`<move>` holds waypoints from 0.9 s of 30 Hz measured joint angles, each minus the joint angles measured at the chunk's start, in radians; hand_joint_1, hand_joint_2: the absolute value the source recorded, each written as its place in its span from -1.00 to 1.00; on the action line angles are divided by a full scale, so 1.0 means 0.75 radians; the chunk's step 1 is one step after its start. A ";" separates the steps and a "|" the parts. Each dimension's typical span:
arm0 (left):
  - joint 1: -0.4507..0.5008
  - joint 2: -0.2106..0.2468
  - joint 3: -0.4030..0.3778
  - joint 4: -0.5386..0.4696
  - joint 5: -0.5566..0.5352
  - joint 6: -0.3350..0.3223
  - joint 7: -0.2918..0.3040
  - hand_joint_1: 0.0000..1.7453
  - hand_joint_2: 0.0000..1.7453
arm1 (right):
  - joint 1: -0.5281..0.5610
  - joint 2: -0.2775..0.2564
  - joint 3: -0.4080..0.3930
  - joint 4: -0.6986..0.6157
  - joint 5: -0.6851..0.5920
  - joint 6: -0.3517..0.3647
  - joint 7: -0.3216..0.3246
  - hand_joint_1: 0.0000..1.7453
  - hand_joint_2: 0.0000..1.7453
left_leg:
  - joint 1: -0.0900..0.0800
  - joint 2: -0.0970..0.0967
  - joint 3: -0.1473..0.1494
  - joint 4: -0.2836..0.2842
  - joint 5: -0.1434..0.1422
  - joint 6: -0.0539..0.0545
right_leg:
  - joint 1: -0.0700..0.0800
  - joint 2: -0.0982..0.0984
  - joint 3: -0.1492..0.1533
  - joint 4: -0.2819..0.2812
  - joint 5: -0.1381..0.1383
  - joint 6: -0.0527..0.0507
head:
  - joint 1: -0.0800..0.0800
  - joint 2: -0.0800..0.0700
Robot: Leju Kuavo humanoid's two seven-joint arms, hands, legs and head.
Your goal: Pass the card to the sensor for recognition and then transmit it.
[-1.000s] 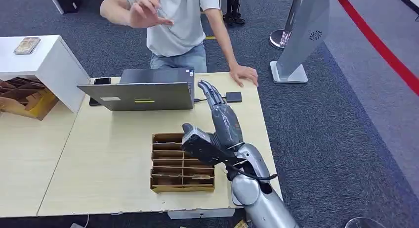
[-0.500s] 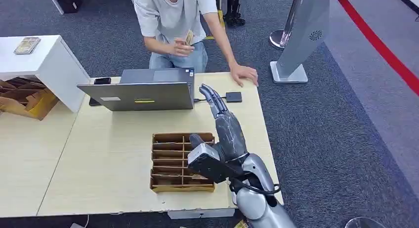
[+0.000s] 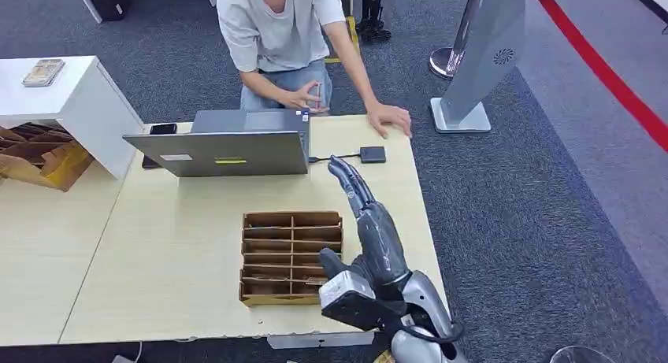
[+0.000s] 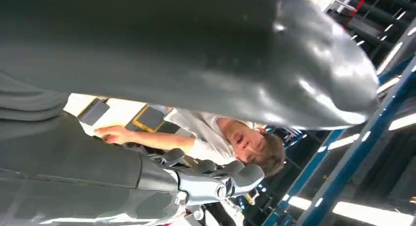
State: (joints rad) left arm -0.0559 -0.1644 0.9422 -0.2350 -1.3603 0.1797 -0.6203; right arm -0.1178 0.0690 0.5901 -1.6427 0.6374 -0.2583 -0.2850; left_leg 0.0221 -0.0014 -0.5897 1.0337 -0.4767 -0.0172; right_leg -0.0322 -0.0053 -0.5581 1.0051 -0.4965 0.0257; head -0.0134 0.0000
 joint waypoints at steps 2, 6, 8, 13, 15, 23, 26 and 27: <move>0.001 0.000 0.001 0.001 0.005 0.003 -0.002 -1.00 -1.00 | 0.026 -0.013 0.004 -0.018 -0.012 0.000 -0.021 -1.00 -1.00 | 0.000 0.000 0.000 0.000 0.000 0.000 | 0.000 0.000 0.000 0.000 0.000 0.000 | 0.000 0.000; 0.001 0.000 0.001 0.001 0.008 0.008 -0.003 -1.00 -1.00 | 0.069 -0.036 0.010 -0.034 -0.017 0.002 -0.045 -1.00 -1.00 | 0.000 0.000 0.000 0.000 0.000 0.000 | 0.000 0.000 0.000 0.000 0.000 0.000 | 0.000 0.000; 0.001 0.000 0.002 0.001 0.008 0.008 -0.003 -1.00 -1.00 | 0.083 -0.043 0.013 -0.038 -0.017 0.002 -0.048 -1.00 -1.00 | 0.000 0.000 0.000 0.000 0.000 0.000 | 0.000 0.000 0.000 0.000 0.000 0.000 | 0.001 0.000; 0.002 -0.001 0.003 0.001 0.009 0.010 -0.006 -1.00 -1.00 | 0.109 -0.054 0.018 -0.039 -0.016 0.004 -0.065 -1.00 -1.00 | 0.000 0.000 0.000 0.000 0.000 0.000 | 0.000 0.000 0.000 0.000 0.000 0.000 | 0.000 0.000; 0.001 0.000 0.003 0.001 0.009 0.010 -0.006 -1.00 -1.00 | 0.117 -0.059 0.020 -0.039 -0.015 0.005 -0.070 -1.00 -1.00 | 0.000 0.000 0.000 0.000 0.000 0.000 | 0.000 0.000 0.000 0.000 0.000 0.000 | 0.000 0.000; 0.001 -0.001 0.003 0.001 0.008 0.012 -0.007 -1.00 -1.00 | 0.129 -0.075 0.031 -0.031 0.005 0.010 -0.076 -1.00 1.00 | 0.000 0.000 0.000 0.000 0.000 0.000 | 0.000 0.000 0.000 0.000 0.000 0.000 | 0.000 0.000; 0.001 -0.001 0.003 0.001 0.008 0.012 -0.011 -1.00 -1.00 | 0.133 -0.079 0.035 -0.020 0.031 0.012 -0.076 -1.00 1.00 | 0.000 0.000 0.000 0.000 0.000 0.000 | 0.000 0.000 0.000 0.000 0.000 0.000 | 0.000 0.000; 0.001 -0.001 0.003 0.001 0.007 0.012 -0.011 -1.00 -1.00 | 0.135 -0.081 0.037 -0.016 0.043 0.012 -0.072 -1.00 1.00 | 0.000 0.000 0.000 0.000 0.000 0.000 | 0.000 0.000 0.000 0.000 0.000 0.000 | 0.000 0.000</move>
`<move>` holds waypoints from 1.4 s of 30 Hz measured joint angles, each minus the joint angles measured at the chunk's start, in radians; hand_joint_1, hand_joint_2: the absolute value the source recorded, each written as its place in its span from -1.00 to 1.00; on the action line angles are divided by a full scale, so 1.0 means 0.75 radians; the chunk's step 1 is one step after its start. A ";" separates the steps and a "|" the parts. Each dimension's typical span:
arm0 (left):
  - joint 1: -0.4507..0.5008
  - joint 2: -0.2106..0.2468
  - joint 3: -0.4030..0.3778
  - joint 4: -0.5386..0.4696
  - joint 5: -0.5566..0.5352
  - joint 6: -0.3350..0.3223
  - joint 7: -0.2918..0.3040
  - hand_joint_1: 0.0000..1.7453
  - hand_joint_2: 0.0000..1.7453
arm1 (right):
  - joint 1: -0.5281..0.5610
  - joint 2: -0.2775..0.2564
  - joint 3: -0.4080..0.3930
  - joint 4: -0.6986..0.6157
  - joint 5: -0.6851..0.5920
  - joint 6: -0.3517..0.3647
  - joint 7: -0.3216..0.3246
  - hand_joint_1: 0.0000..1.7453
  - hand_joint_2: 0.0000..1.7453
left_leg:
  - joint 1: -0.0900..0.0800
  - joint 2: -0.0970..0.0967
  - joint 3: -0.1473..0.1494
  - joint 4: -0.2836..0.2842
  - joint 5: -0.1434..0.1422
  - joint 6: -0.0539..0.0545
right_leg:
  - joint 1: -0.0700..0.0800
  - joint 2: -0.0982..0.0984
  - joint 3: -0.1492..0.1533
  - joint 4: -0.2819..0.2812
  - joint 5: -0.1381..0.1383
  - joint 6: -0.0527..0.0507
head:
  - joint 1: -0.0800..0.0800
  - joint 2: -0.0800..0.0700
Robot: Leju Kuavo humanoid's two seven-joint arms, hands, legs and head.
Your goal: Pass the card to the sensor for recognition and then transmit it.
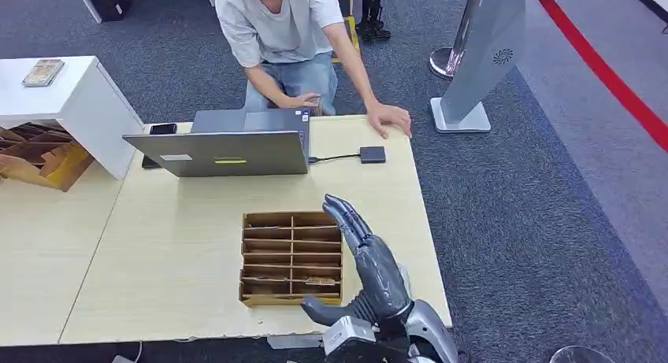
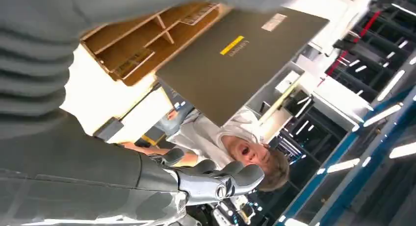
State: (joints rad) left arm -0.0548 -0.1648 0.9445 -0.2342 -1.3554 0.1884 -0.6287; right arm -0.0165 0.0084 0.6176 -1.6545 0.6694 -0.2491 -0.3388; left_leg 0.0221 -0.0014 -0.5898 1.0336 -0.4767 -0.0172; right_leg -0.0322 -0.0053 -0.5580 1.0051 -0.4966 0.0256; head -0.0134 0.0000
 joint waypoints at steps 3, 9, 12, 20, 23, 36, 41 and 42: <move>0.000 0.000 0.000 0.000 -0.001 0.000 -0.003 -1.00 -1.00 | 0.003 -0.005 0.002 0.011 0.018 -0.001 0.004 -1.00 1.00 | 0.000 0.000 0.000 0.000 0.000 0.000 | 0.000 0.000 0.000 0.000 0.000 0.000 | 0.000 0.000; 0.000 0.000 0.000 0.000 -0.009 0.000 -0.004 -1.00 -1.00 | 0.007 -0.011 0.003 0.031 0.075 -0.009 0.020 -1.00 1.00 | 0.000 0.000 0.000 0.000 0.000 0.000 | 0.000 0.000 0.000 0.000 0.000 0.000 | 0.000 0.000; 0.000 0.000 0.000 0.000 -0.012 0.000 -0.005 -1.00 -1.00 | 0.008 -0.015 0.005 0.040 0.105 -0.014 0.029 -1.00 1.00 | 0.000 0.000 0.000 0.000 0.000 0.000 | 0.000 0.000 0.000 0.000 0.000 0.000 | 0.000 0.000; 0.000 0.000 0.000 0.000 -0.018 0.000 -0.006 -1.00 -1.00 | 0.008 -0.025 0.020 0.064 0.240 -0.051 0.070 -1.00 1.00 | 0.000 0.000 0.000 0.000 0.000 0.000 | 0.000 0.000 0.000 0.000 0.000 0.000 | 0.001 0.000; 0.000 0.000 0.000 0.000 -0.021 0.001 -0.006 -1.00 -1.00 | 0.008 -0.030 0.028 0.073 0.307 -0.070 0.095 -1.00 1.00 | 0.000 0.000 0.000 0.000 0.000 0.000 | 0.000 0.000 0.000 0.000 0.000 0.000 | 0.001 0.000; 0.000 -0.001 0.000 0.000 -0.034 0.001 -0.006 -1.00 -1.00 | 0.006 -0.048 0.056 0.117 0.479 -0.083 0.160 -1.00 1.00 | 0.000 0.000 0.000 0.000 0.000 0.000 | 0.000 0.000 0.000 0.000 0.000 0.000 | 0.001 0.000; -0.001 -0.001 0.000 0.000 -0.037 0.001 -0.006 -1.00 -1.00 | 0.005 -0.051 0.069 0.135 0.518 -0.074 0.179 -1.00 1.00 | 0.000 0.000 0.000 0.000 0.000 0.000 | 0.000 0.000 0.000 0.000 0.000 0.000 | 0.001 0.000; -0.001 -0.001 0.000 0.000 -0.038 0.001 -0.006 -1.00 -1.00 | 0.004 -0.052 0.071 0.138 0.522 -0.070 0.185 -1.00 1.00 | 0.000 0.000 0.000 0.000 0.000 0.000 | 0.000 0.000 0.000 0.000 0.000 0.000 | 0.000 0.000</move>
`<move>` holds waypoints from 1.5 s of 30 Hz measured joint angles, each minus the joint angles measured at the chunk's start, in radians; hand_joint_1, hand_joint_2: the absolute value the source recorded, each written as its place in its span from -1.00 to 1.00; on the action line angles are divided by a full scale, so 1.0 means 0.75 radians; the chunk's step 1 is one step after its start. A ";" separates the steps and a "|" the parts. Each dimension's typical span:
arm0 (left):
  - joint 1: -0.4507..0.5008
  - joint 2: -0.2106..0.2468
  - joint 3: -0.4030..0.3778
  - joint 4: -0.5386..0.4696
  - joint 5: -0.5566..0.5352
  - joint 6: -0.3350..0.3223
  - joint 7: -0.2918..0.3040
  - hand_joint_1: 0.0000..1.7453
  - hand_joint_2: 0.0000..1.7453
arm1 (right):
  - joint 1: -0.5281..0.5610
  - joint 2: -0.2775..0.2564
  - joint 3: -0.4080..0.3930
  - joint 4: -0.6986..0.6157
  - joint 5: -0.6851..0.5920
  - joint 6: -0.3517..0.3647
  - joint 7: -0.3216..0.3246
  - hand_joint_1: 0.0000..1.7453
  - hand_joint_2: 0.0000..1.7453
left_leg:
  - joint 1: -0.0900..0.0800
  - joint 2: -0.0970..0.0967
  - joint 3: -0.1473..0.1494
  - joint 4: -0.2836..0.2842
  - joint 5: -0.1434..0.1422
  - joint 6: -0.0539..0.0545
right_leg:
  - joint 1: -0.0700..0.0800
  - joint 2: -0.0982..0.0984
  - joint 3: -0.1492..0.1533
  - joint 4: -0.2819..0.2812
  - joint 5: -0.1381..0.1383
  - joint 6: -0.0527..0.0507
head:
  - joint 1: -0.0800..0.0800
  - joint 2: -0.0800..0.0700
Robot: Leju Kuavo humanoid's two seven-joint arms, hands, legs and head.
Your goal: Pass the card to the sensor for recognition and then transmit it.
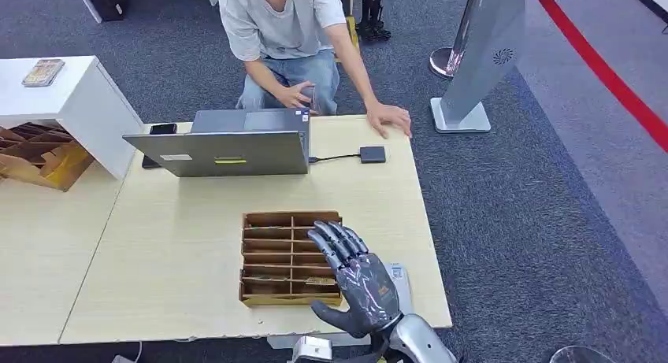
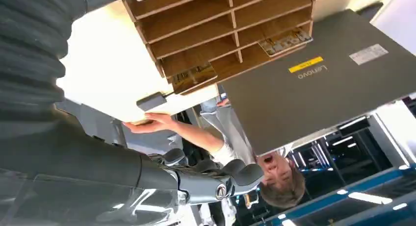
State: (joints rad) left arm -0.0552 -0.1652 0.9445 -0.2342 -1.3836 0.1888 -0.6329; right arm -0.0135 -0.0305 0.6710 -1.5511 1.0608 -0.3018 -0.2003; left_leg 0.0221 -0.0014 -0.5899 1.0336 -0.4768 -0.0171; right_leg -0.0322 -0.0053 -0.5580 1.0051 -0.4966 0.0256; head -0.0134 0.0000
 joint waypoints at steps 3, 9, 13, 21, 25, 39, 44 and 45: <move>0.000 0.000 0.000 0.000 -0.003 0.000 0.000 -1.00 -1.00 | -0.002 -0.003 0.005 0.011 0.012 0.014 0.007 -1.00 1.00 | 0.000 0.000 0.000 0.000 0.000 0.000 | 0.000 0.000 0.000 0.000 0.000 0.000 | 0.001 0.000; 0.000 0.000 -0.001 0.000 -0.003 0.000 0.000 -1.00 -1.00 | -0.004 -0.006 0.009 0.021 0.014 0.015 0.010 -1.00 1.00 | 0.000 0.000 0.000 0.000 0.000 0.000 | 0.000 0.000 0.000 0.000 0.000 0.000 | 0.000 0.000; 0.000 0.000 0.000 0.000 -0.003 0.000 0.000 -1.00 -1.00 | -0.006 -0.007 0.011 0.033 0.022 0.026 0.014 -1.00 1.00 | 0.000 0.000 0.000 0.000 0.000 0.000 | 0.000 0.000 0.000 0.000 0.000 0.000 | 0.000 0.000; 0.000 0.000 0.000 0.000 -0.009 0.000 0.000 -1.00 -1.00 | -0.007 -0.007 0.012 0.068 0.037 0.041 0.031 -1.00 1.00 | 0.000 0.000 0.000 0.000 0.000 0.000 | 0.000 0.000 0.000 0.000 0.000 0.000 | 0.001 0.000; 0.000 -0.001 0.000 0.000 -0.013 0.000 0.000 -1.00 -1.00 | -0.009 -0.007 0.012 0.089 0.041 0.051 0.041 -1.00 1.00 | 0.000 0.000 0.000 0.000 0.000 0.000 | 0.000 0.000 0.000 0.000 0.000 0.000 | 0.000 0.000; 0.000 -0.004 0.000 0.000 -0.019 0.002 0.000 -1.00 -1.00 | -0.013 -0.007 0.012 0.136 0.042 0.058 0.042 -0.96 1.00 | 0.000 0.000 0.000 0.000 0.000 0.000 | 0.000 0.000 0.000 0.000 0.000 0.000 | 0.000 0.000; 0.000 -0.004 0.000 0.000 -0.023 0.003 0.000 -1.00 -1.00 | -0.013 -0.007 0.011 0.146 0.044 0.062 0.049 -0.80 1.00 | 0.000 0.000 0.000 0.000 0.000 0.000 | 0.000 0.000 0.000 0.000 0.000 0.000 | 0.000 0.000; 0.000 -0.004 0.000 0.000 -0.023 0.004 0.000 -1.00 -1.00 | -0.013 -0.007 0.011 0.150 0.045 0.062 0.052 -0.72 1.00 | 0.000 0.000 0.000 0.000 0.000 0.000 | 0.000 0.000 0.000 0.000 0.000 0.000 | 0.000 0.000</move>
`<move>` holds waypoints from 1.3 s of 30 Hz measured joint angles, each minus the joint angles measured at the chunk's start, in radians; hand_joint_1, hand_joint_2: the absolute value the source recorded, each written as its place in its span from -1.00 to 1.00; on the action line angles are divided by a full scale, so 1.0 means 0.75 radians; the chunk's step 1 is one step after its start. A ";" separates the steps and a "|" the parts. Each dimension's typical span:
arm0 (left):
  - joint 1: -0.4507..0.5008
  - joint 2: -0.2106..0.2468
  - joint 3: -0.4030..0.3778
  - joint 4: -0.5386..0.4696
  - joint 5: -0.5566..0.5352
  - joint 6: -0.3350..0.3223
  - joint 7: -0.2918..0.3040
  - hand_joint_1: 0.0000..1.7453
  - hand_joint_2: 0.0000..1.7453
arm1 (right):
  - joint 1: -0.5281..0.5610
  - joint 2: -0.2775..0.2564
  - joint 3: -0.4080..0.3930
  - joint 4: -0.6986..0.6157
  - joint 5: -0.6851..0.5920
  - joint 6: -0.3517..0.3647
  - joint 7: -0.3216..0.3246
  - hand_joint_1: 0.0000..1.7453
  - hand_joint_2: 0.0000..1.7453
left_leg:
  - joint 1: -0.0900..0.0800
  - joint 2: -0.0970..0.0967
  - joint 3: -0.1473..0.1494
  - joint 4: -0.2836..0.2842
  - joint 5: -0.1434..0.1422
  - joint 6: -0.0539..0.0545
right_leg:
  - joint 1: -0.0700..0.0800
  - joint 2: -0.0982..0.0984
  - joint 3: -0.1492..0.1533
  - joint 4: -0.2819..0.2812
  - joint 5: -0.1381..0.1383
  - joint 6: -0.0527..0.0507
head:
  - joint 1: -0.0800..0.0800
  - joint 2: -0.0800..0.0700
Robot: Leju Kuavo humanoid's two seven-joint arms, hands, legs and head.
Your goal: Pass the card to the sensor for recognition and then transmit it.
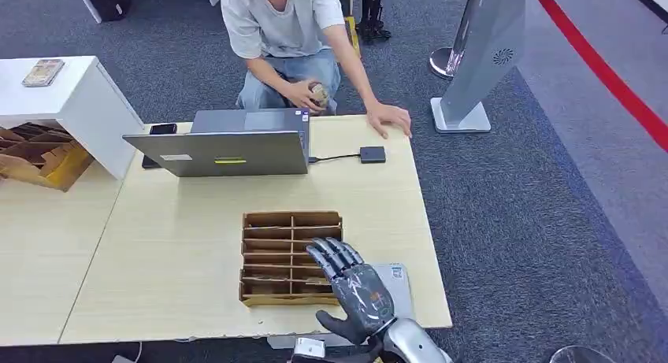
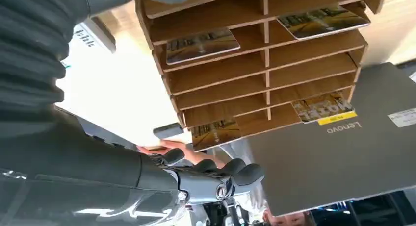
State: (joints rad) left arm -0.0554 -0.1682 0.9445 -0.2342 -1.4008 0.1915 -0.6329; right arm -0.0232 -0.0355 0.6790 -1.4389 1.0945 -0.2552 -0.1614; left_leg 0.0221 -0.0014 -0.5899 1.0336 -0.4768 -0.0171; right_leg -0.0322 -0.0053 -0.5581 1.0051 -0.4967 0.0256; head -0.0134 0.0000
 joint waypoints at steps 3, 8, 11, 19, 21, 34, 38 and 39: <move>0.000 -0.001 0.000 0.000 -0.004 0.001 0.000 -1.00 -1.00 | -0.001 0.000 -0.003 0.007 0.001 0.001 0.002 -0.60 1.00 | 0.000 0.000 0.000 0.000 0.000 0.000 | 0.000 0.000 0.000 0.000 0.000 0.000 | 0.000 0.000; 0.000 -0.001 -0.001 0.000 -0.009 0.002 0.000 -1.00 -1.00 | -0.003 0.000 -0.005 0.017 0.002 0.002 0.002 -0.50 1.00 | 0.000 0.000 0.000 0.000 0.000 0.000 | 0.000 0.000 0.000 0.000 0.000 0.000 | 0.000 0.000; 0.000 -0.002 -0.001 0.000 -0.012 0.003 0.001 -1.00 -1.00 | -0.006 0.000 -0.007 0.026 0.002 0.003 0.002 -0.48 1.00 | 0.000 0.000 0.000 0.000 0.000 0.000 | 0.000 0.000 0.000 0.000 0.000 0.000 | 0.001 0.000; -0.001 -0.007 -0.001 0.000 -0.023 0.004 0.003 -1.00 -1.00 | -0.011 0.001 -0.013 0.048 0.003 0.005 0.002 -0.36 1.00 | 0.000 0.000 0.000 0.000 0.000 0.000 | 0.000 0.000 0.000 0.000 0.000 0.000 | 0.000 0.000; -0.001 -0.008 -0.001 0.000 -0.025 0.004 0.003 -1.00 -1.00 | -0.014 0.001 -0.015 0.055 0.004 0.006 0.002 -0.36 1.00 | 0.000 0.000 0.000 0.000 0.000 0.000 | 0.000 0.000 0.000 0.000 0.000 0.000 | 0.000 0.000; -0.001 -0.008 -0.002 0.000 -0.032 0.004 0.003 -1.00 -1.00 | -0.027 0.008 -0.018 0.083 0.010 0.015 0.006 -0.36 1.00 | 0.000 0.000 0.000 0.000 0.000 0.000 | 0.000 0.000 0.000 0.000 0.000 0.000 | 0.001 0.000; -0.002 -0.008 -0.003 0.000 -0.037 0.004 0.004 -1.00 -1.00 | -0.037 0.015 -0.018 0.103 0.013 0.018 0.010 -0.34 1.00 | 0.000 0.000 0.000 0.000 0.000 0.000 | 0.000 0.000 0.000 0.000 0.000 0.000 | 0.000 0.000; -0.002 -0.008 -0.003 0.000 -0.038 0.004 0.004 -1.00 -1.00 | -0.039 0.016 -0.018 0.107 0.013 0.018 0.010 -0.30 1.00 | 0.000 0.000 0.000 0.000 0.000 0.000 | 0.000 0.000 0.000 0.000 0.000 0.000 | 0.000 0.000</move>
State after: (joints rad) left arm -0.0569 -0.1743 0.9426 -0.2342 -1.4290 0.1942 -0.6298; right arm -0.0528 -0.0236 0.6653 -1.3588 1.1040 -0.2415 -0.1541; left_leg 0.0221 -0.0014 -0.5899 1.0336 -0.4768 -0.0171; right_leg -0.0322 -0.0053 -0.5580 1.0051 -0.4966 0.0256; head -0.0134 0.0000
